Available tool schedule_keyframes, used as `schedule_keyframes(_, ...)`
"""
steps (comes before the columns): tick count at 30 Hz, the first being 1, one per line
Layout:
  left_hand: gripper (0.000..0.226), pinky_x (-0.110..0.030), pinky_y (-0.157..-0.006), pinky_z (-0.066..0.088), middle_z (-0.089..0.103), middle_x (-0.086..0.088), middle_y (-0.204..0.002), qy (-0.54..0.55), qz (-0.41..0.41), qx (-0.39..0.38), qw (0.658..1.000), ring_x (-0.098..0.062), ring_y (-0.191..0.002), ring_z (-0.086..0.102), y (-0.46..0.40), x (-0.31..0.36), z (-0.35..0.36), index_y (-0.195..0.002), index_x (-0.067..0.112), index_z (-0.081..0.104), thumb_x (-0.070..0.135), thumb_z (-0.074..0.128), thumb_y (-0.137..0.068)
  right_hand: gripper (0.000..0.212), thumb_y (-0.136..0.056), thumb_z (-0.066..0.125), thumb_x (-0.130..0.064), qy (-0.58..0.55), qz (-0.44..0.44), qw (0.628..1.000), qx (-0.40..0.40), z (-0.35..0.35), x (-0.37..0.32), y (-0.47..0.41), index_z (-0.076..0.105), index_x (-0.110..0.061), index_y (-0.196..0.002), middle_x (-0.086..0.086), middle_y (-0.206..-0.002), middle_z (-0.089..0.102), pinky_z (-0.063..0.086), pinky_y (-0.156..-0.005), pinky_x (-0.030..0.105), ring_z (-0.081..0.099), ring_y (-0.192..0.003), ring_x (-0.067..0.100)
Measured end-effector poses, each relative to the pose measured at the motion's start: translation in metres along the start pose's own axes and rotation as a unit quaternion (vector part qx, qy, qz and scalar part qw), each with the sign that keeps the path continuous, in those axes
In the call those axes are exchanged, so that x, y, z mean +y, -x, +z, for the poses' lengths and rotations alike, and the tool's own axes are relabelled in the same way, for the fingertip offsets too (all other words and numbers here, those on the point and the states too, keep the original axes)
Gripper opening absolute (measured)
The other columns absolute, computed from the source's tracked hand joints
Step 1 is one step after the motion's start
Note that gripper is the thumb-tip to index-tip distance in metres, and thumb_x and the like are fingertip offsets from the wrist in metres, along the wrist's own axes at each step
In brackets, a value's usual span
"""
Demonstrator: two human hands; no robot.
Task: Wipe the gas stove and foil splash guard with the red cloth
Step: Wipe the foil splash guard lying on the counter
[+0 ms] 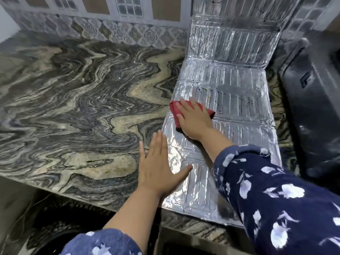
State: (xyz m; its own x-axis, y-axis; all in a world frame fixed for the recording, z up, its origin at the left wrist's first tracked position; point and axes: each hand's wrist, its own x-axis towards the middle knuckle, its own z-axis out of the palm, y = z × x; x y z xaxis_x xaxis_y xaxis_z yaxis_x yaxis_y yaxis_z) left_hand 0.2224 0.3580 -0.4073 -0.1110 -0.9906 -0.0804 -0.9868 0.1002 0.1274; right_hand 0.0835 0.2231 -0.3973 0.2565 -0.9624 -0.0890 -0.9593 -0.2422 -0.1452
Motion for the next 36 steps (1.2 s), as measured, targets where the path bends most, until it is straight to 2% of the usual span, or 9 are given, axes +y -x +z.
schedule_keyframes(6,0.109,-0.053,-0.116,-0.013,-0.022,-0.004,-0.158,-0.019,0.018,-0.006,1.0,-0.016,-0.144,-0.024,0.009,-0.004,-0.001,-0.151,0.01,-0.011,0.085,0.006,-0.073,0.053,-0.099,0.02,-0.041,-0.018,-0.047,0.999,0.003,0.007,-0.005,0.081,0.016,-0.028,-0.151,-0.012,-0.16,0.011,0.0,-0.119,0.041,0.006,-0.148,0.016)
schedule_keyframes(10,0.109,-0.053,-0.117,-0.012,-0.022,-0.004,-0.158,-0.022,0.031,-0.008,0.999,-0.016,-0.145,-0.024,0.025,-0.007,-0.004,-0.151,0.011,-0.011,0.085,0.003,-0.072,0.068,-0.087,0.002,-0.049,-0.011,-0.053,0.999,0.006,0.008,-0.001,0.11,0.018,-0.028,-0.15,-0.009,-0.159,0.016,0.004,-0.12,0.042,0.01,-0.148,0.017)
schedule_keyframes(15,0.111,-0.054,-0.116,-0.011,-0.023,-0.004,-0.158,-0.034,0.035,-0.025,0.999,-0.016,-0.145,-0.023,0.045,-0.01,-0.003,-0.151,0.01,-0.012,0.086,0.004,-0.071,0.056,-0.097,0.014,-0.044,-0.01,-0.04,0.999,-0.002,0.016,-0.01,0.131,0.016,-0.029,-0.15,-0.009,-0.16,0.013,0.003,-0.121,0.044,0.009,-0.148,0.018)
schedule_keyframes(18,0.114,-0.055,-0.117,-0.009,-0.021,-0.004,-0.159,-0.028,0.029,-0.039,0.998,-0.015,-0.145,-0.023,0.052,-0.009,-0.003,-0.151,0.01,-0.009,0.087,0.008,-0.07,0.063,-0.091,0.005,-0.048,-0.018,-0.05,0.999,-0.003,0.017,-0.012,0.138,0.02,-0.03,-0.15,-0.01,-0.159,0.015,0.005,-0.12,0.042,0.011,-0.148,0.018)
schedule_keyframes(23,0.11,-0.05,-0.118,-0.004,0.002,0.002,-0.162,0.047,0.001,-0.073,0.996,-0.013,-0.148,0.0,0.046,-0.008,-0.022,-0.151,0.014,0.015,0.085,0.035,-0.069,0.05,-0.1,0.026,-0.039,-0.058,-0.054,0.997,-0.007,0.014,-0.011,0.139,0.025,-0.029,-0.148,-0.01,-0.159,0.018,0.007,-0.12,0.042,0.013,-0.147,0.018)
schedule_keyframes(27,0.075,-0.05,-0.119,0.011,0.029,-0.003,-0.151,0.05,-0.003,-0.049,0.998,-0.019,-0.142,0.025,0.015,-0.009,-0.038,-0.139,0.013,0.035,0.054,0.055,-0.08,0.045,-0.097,0.038,-0.037,-0.111,-0.052,0.992,0.013,0.01,-0.01,0.142,0.037,-0.027,-0.141,-0.002,-0.159,0.02,0.01,-0.12,0.043,0.019,-0.145,0.022)
schedule_keyframes(31,0.06,-0.047,-0.12,0.003,0.013,-0.005,-0.16,0.045,0.041,-0.05,0.997,-0.018,-0.148,0.008,-0.021,-0.002,-0.037,-0.148,0.01,0.023,0.031,0.038,-0.095,0.042,-0.096,0.039,-0.039,-0.118,-0.044,0.991,0.037,0.012,-0.008,0.145,0.046,-0.028,-0.136,0.002,-0.15,0.032,0.014,-0.117,0.05,0.021,-0.141,0.025)
schedule_keyframes(34,0.06,-0.045,-0.119,-0.003,0.001,-0.002,-0.162,0.024,0.083,-0.043,0.995,-0.014,-0.149,-0.002,-0.04,0.0,-0.027,-0.152,0.01,0.011,0.034,0.026,-0.099,0.046,-0.099,0.029,-0.039,-0.089,-0.059,0.994,0.032,0.015,-0.006,0.141,0.036,-0.028,-0.143,-0.004,-0.15,0.035,0.009,-0.117,0.041,0.023,-0.14,0.02)
schedule_keyframes(36,0.063,-0.044,-0.119,-0.005,0.001,-0.001,-0.162,0.015,0.105,-0.032,0.994,-0.012,-0.148,-0.002,-0.048,-0.004,-0.018,-0.153,0.011,0.01,0.04,0.016,-0.096,0.05,-0.097,0.024,-0.04,-0.075,-0.065,0.994,0.04,0.016,-0.004,0.137,0.038,-0.026,-0.143,-0.004,-0.15,0.038,0.013,-0.115,0.039,0.03,-0.139,0.021)
